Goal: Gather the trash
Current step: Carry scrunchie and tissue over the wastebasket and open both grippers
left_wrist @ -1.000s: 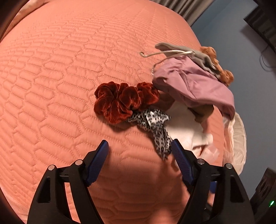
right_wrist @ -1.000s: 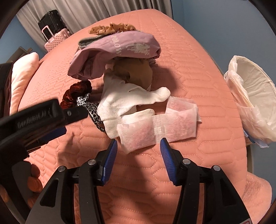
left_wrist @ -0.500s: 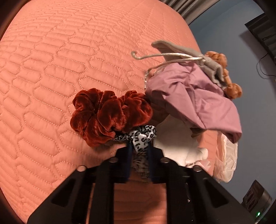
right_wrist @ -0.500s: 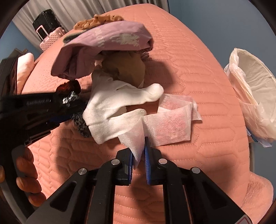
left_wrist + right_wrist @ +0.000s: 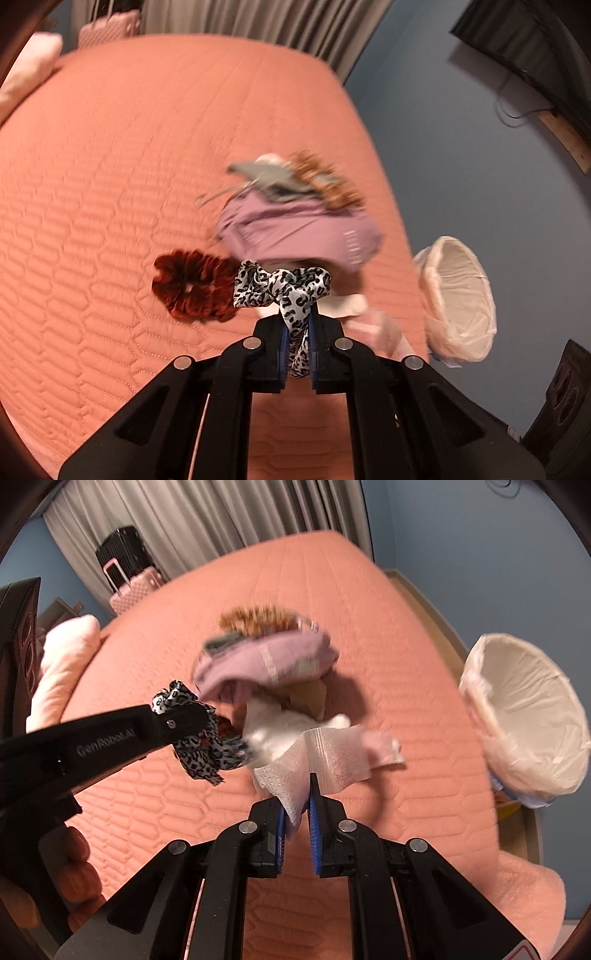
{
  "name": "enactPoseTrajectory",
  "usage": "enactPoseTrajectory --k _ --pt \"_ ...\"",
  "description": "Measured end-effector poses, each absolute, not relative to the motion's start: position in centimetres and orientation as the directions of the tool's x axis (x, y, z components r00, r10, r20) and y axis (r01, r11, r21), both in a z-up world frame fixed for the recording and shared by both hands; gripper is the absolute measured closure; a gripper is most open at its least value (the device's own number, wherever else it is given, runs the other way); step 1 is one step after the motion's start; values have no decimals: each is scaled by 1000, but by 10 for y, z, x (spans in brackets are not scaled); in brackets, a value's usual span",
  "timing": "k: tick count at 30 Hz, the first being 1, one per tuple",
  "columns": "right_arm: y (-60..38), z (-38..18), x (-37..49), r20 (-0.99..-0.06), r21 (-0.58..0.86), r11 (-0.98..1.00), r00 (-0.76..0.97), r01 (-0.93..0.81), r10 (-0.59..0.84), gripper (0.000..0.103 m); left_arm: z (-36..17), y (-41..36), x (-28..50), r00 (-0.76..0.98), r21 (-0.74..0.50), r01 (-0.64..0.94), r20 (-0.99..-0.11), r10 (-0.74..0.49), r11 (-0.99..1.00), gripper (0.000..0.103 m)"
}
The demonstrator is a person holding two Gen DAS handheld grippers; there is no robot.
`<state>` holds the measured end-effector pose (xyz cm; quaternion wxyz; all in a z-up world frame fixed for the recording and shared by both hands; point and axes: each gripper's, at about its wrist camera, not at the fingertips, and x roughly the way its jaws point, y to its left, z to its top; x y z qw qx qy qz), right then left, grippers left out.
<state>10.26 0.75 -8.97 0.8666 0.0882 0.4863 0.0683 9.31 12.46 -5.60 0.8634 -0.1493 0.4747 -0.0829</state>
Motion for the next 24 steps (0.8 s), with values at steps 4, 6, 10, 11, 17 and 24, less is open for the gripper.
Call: enactPoseTrajectory --k 4,6,10,11,17,24 --pt "-13 -65 87 -800 228 973 565 -27 203 93 -35 101 88 575 -324 57 -763 -296 944 95" --pt "-22 -50 83 -781 227 974 594 -21 194 93 -23 90 85 589 -319 86 -748 -306 944 95" --pt "-46 -29 72 -749 242 970 637 4 184 93 -5 64 80 611 -306 142 -721 -327 941 95" --pt "-53 -23 69 -743 244 970 645 10 180 93 -1 54 78 614 -305 155 -715 -334 940 95" --pt "-93 8 60 -695 261 963 705 67 140 93 19 17 76 622 -290 232 -689 -371 928 95" --pt "-136 26 53 -661 277 952 745 129 91 93 31 -35 78 610 -269 326 -673 -419 906 95"
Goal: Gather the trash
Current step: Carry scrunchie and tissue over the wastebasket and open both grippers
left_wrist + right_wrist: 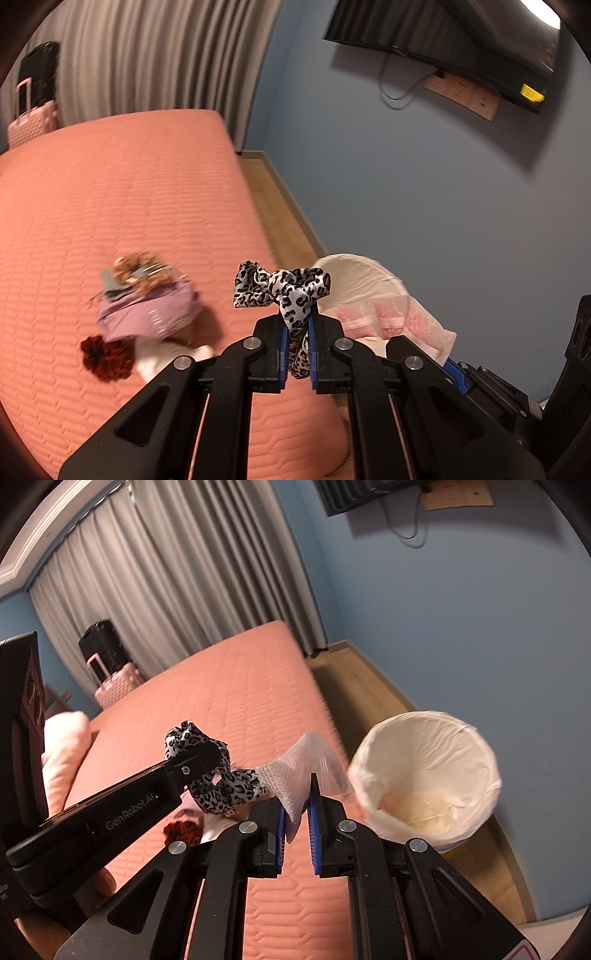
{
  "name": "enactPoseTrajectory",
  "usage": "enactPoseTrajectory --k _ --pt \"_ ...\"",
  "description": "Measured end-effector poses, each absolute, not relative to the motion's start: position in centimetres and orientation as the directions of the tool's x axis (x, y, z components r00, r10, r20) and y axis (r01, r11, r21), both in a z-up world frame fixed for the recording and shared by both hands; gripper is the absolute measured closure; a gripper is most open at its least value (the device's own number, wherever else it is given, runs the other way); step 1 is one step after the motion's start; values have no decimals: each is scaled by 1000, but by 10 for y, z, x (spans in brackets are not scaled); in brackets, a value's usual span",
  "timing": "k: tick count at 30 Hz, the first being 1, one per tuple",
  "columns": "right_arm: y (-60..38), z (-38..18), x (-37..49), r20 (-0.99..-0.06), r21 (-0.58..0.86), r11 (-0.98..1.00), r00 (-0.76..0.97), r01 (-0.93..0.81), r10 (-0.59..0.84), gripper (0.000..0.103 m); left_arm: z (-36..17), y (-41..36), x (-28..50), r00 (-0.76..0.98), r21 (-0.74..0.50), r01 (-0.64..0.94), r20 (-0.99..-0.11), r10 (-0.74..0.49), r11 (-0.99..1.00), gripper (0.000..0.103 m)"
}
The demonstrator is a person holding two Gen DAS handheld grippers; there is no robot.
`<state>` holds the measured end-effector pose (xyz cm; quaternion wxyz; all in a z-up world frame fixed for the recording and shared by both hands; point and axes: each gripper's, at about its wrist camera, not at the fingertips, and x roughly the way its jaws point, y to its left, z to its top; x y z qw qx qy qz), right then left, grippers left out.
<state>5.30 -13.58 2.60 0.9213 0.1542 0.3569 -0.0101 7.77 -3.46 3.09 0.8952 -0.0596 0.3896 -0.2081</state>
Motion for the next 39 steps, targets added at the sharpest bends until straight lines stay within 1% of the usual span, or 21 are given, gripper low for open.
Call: enactPoseTrajectory --k 7,12,20,24,25,27,28,29,30,32,39 --pt "-186 32 51 -640 292 933 768 211 26 93 32 -83 90 578 -257 401 -674 -461 879 95" --pt "-217 29 50 -642 298 917 766 266 -14 93 29 -117 97 547 -246 455 -681 -486 856 95" --pt "-253 18 59 -657 306 894 753 326 -50 93 11 -157 119 455 -277 517 -712 -534 810 95" --pt "-263 14 67 -659 308 889 750 339 -58 92 5 -169 128 428 -287 537 -717 -550 793 93" --pt "-264 13 69 -660 305 890 749 340 -60 92 4 -172 129 425 -288 535 -721 -547 794 91" --pt "-266 11 73 -663 304 888 746 343 -61 92 1 -173 134 425 -296 519 -725 -542 802 74" --pt "-266 10 74 -665 305 886 744 349 -64 92 1 -172 136 431 -298 507 -725 -537 809 68" --pt "-266 9 75 -666 311 884 744 348 -59 92 1 -170 137 437 -299 495 -726 -532 816 57" --pt "-267 7 75 -666 313 883 743 350 -59 92 2 -171 139 443 -300 486 -726 -527 821 50" --pt "-268 5 81 -669 314 883 741 350 -56 92 3 -167 141 455 -297 467 -727 -515 833 46" --pt "-265 2 93 -672 304 892 739 335 -48 92 3 -150 145 490 -277 417 -734 -470 866 46"
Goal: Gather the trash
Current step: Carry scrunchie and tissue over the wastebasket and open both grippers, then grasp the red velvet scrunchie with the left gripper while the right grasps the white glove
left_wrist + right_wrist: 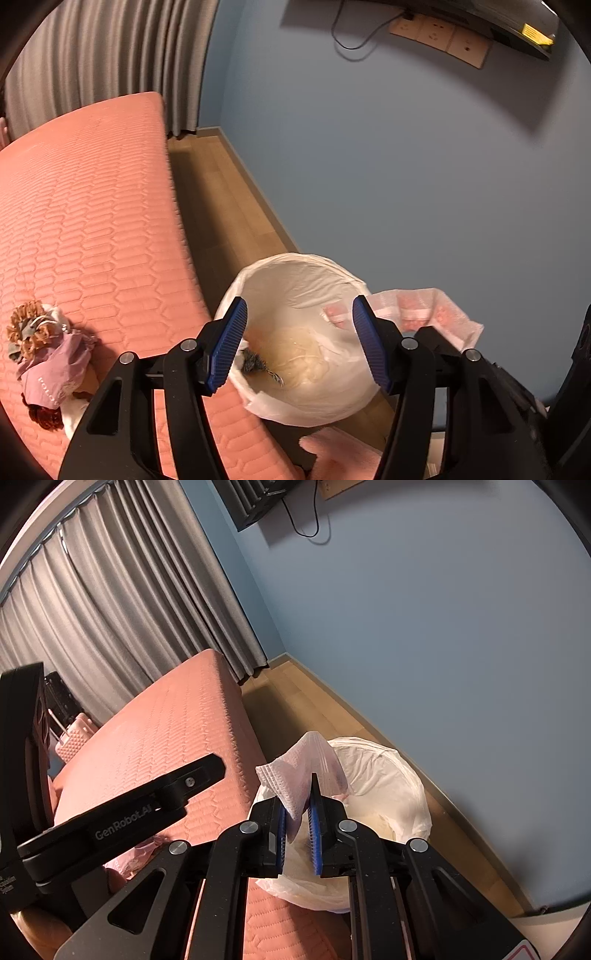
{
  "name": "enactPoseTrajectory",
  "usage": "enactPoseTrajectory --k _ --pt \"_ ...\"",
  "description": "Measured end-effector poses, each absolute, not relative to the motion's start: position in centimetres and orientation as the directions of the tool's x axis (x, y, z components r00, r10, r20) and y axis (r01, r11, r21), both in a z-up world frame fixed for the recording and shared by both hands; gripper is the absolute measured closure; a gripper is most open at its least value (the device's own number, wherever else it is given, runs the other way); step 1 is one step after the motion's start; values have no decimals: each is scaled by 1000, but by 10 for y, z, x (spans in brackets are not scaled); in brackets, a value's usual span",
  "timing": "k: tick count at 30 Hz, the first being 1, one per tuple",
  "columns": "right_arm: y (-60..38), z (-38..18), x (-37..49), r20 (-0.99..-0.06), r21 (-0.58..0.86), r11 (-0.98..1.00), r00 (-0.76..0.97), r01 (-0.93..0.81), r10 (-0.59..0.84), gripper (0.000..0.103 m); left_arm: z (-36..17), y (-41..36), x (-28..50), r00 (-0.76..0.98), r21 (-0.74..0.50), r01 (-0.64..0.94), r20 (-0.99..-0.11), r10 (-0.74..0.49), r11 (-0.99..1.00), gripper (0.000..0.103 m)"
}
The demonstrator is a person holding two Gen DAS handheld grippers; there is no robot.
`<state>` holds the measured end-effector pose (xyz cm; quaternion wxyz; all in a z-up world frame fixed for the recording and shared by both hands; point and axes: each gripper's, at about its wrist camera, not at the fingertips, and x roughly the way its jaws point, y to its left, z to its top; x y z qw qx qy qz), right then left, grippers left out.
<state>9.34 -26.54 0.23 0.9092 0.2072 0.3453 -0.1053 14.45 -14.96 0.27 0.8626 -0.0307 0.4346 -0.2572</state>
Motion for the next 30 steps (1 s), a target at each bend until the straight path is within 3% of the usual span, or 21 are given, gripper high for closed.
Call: enactPoseTrajectory --k 6,8,10,30 --pt "-263 3 95 -669 291 896 741 336 -61 84 0 -134 149 519 -261 380 -734 -438 887 44" --pt "-260 5 93 -669 284 896 740 342 -71 75 -1 -130 148 525 -260 369 -734 -431 892 43" --pt "-257 6 93 -666 282 897 743 341 -73 73 -1 -126 149 526 -263 362 -734 -429 894 43" --pt "-178 -14 80 -735 235 945 678 228 19 73 -20 -39 117 547 -259 246 -758 -354 934 43"
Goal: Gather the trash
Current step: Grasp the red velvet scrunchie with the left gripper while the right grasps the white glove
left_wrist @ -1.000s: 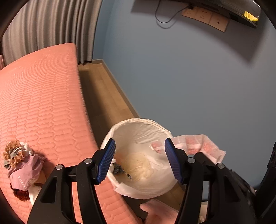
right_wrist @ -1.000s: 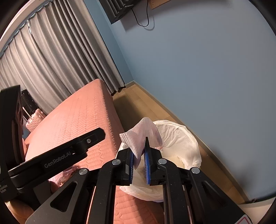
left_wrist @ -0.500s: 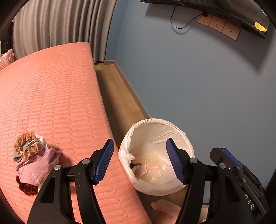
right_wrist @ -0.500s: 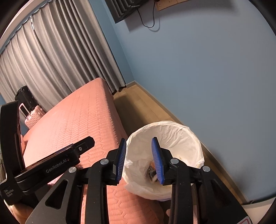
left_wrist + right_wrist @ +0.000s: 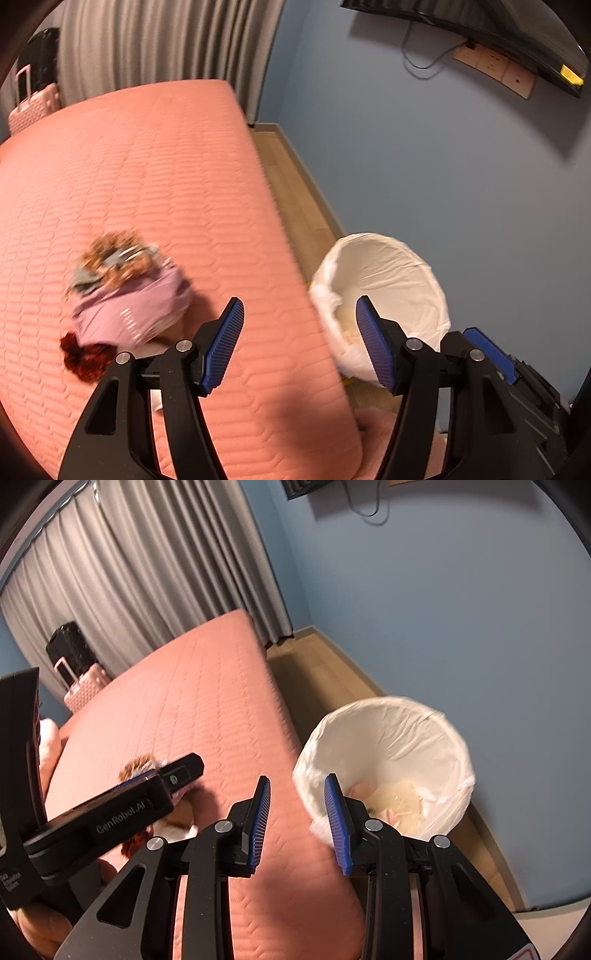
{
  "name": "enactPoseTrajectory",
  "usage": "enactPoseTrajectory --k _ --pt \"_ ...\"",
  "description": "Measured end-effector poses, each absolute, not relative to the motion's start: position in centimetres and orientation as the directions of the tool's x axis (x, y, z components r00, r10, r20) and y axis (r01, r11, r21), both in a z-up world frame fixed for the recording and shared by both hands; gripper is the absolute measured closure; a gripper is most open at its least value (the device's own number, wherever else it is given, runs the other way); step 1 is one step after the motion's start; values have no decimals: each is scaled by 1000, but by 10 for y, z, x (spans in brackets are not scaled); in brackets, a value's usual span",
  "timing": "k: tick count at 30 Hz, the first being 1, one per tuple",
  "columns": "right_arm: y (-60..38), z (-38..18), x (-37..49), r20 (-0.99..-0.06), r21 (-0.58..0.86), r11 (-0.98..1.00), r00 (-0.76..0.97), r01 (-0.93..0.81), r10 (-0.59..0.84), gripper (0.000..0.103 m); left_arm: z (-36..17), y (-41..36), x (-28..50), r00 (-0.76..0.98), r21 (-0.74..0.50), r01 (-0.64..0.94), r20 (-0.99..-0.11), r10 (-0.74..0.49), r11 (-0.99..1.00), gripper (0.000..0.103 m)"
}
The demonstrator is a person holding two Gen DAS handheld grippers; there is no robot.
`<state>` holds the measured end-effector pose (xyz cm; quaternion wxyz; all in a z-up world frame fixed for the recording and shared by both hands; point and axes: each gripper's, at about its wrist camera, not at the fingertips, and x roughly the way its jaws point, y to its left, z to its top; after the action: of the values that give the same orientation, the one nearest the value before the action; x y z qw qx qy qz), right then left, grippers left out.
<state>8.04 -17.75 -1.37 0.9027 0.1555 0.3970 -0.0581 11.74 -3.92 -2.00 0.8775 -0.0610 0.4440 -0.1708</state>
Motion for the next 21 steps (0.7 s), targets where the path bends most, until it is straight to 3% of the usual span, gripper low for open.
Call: enactPoseTrajectory --k 21 --pt "-32 -66 94 -821 202 979 546 4 167 70 -93 131 98 512 -212 -84 -848 -140 974 37"
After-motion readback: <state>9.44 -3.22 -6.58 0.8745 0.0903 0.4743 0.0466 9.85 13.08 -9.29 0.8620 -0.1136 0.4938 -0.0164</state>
